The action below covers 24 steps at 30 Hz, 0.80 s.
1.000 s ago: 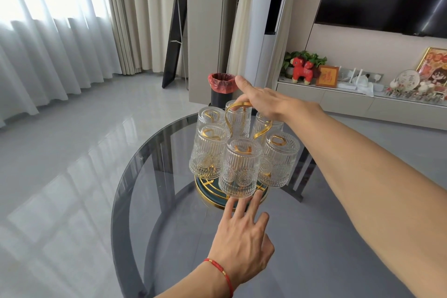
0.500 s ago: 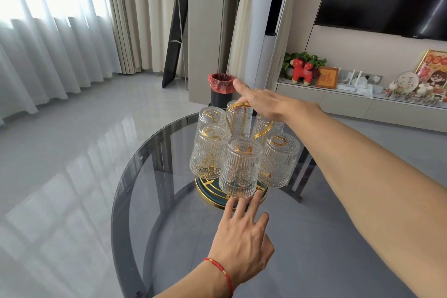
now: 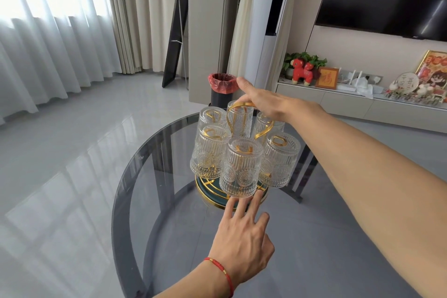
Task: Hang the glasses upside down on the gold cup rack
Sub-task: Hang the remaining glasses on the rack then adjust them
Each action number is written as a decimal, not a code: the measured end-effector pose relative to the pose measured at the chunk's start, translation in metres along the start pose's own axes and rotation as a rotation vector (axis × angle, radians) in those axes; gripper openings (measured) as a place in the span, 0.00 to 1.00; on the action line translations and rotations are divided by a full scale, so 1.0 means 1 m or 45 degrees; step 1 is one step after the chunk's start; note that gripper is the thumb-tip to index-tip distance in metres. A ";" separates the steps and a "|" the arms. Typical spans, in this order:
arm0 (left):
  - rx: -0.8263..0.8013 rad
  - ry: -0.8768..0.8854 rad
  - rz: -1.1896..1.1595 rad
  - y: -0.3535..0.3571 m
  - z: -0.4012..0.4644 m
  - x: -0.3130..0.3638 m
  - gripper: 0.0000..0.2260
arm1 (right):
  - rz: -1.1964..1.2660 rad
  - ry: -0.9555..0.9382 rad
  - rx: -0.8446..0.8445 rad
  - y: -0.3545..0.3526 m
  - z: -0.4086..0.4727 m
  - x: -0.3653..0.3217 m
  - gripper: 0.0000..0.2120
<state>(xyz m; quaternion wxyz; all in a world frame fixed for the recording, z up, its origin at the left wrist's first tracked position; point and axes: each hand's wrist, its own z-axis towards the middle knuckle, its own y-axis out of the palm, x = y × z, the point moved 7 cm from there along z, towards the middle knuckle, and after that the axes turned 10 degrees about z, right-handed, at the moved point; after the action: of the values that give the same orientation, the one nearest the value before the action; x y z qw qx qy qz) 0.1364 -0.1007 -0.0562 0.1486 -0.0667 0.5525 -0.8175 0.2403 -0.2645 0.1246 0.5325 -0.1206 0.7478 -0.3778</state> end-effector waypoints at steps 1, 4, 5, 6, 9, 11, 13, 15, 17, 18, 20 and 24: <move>0.000 0.002 0.004 -0.001 0.000 0.000 0.14 | 0.048 0.001 -0.007 -0.001 -0.001 -0.001 0.48; -0.005 0.007 0.007 -0.002 -0.001 0.000 0.15 | 0.096 -0.047 0.064 -0.009 -0.004 -0.009 0.47; -0.005 0.006 0.011 -0.002 0.000 0.000 0.15 | 0.070 -0.105 0.110 -0.013 -0.006 -0.014 0.46; -0.006 0.005 0.015 -0.003 0.000 0.000 0.14 | 0.038 -0.177 0.148 -0.015 -0.009 -0.021 0.45; -0.010 0.000 0.013 -0.004 0.000 0.000 0.15 | -0.046 -0.340 0.074 -0.002 -0.017 -0.041 0.44; -0.006 0.001 0.016 -0.005 0.000 0.001 0.15 | -0.112 -0.355 -0.039 0.014 -0.019 -0.048 0.45; 0.001 -0.001 0.022 -0.006 0.000 0.001 0.15 | -0.143 -0.326 -0.095 0.023 -0.019 -0.051 0.46; 0.010 0.001 0.018 -0.006 0.000 0.001 0.14 | -0.189 -0.253 -0.119 0.028 -0.018 -0.051 0.47; 0.018 0.006 0.016 -0.006 0.001 0.001 0.14 | -0.242 -0.194 -0.129 0.030 -0.018 -0.050 0.48; 0.021 0.007 0.019 -0.005 0.001 0.001 0.14 | -0.255 -0.175 -0.132 0.030 -0.018 -0.049 0.49; 0.029 0.010 0.018 -0.005 0.001 0.001 0.14 | -0.274 -0.144 -0.131 0.030 -0.016 -0.048 0.50; 0.050 0.010 0.004 -0.006 0.001 0.002 0.14 | -0.301 -0.086 -0.141 0.029 -0.010 -0.048 0.52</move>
<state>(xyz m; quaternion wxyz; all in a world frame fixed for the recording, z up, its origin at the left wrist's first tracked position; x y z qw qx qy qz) 0.1337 -0.1004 -0.0508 0.1491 -0.0595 0.5370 -0.8282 0.2567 -0.2123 0.1399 0.5017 -0.2498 0.7296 -0.3919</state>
